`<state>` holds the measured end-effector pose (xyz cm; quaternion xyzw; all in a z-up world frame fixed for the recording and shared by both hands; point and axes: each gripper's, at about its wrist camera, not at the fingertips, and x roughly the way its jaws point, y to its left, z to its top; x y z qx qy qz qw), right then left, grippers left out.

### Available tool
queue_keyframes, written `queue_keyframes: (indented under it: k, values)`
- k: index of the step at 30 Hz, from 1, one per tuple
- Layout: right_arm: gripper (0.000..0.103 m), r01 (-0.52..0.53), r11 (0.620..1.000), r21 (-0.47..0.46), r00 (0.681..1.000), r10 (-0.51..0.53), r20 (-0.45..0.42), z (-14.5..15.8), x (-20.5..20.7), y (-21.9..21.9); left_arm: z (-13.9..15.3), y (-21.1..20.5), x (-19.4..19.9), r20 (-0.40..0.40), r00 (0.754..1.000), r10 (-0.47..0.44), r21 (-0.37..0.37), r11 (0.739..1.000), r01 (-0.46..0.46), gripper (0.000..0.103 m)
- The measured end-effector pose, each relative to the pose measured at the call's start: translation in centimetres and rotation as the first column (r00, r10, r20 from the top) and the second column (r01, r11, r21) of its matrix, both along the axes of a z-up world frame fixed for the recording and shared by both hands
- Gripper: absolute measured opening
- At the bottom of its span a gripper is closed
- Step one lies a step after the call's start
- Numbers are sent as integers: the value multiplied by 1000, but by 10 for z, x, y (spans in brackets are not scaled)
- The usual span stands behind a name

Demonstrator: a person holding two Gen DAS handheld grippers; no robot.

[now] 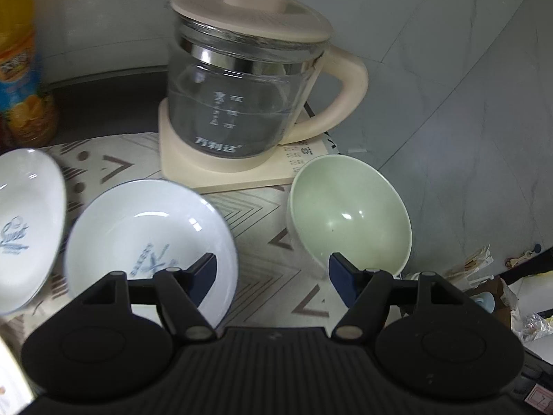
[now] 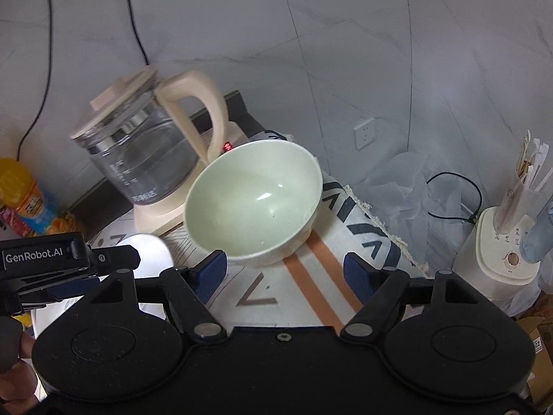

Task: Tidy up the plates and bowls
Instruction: 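Move both grippers to the rim of the small pale green bowl, then close both grippers on the small green bowl's rim and lift it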

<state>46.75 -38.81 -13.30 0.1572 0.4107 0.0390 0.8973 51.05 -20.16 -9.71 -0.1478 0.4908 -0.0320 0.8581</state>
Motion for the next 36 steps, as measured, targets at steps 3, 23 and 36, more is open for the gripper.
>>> queue_keyframes:
  k: [3, 23, 36]
  values:
    - [70, 8, 1000, -12, 1000, -8, -19, -7, 11, -1, -12, -9, 12, -17, 999, -27, 3, 1000, 27, 68]
    - [45, 39, 999, 18, 995, -37, -96, -46, 60, -8, -58, -38, 68, -69, 995, -67, 3, 998, 68, 29]
    - [22, 8, 1000, 1, 997, -8, -76, -44, 59, 4, -49, -30, 52, -59, 997, -57, 7, 998, 57, 13]
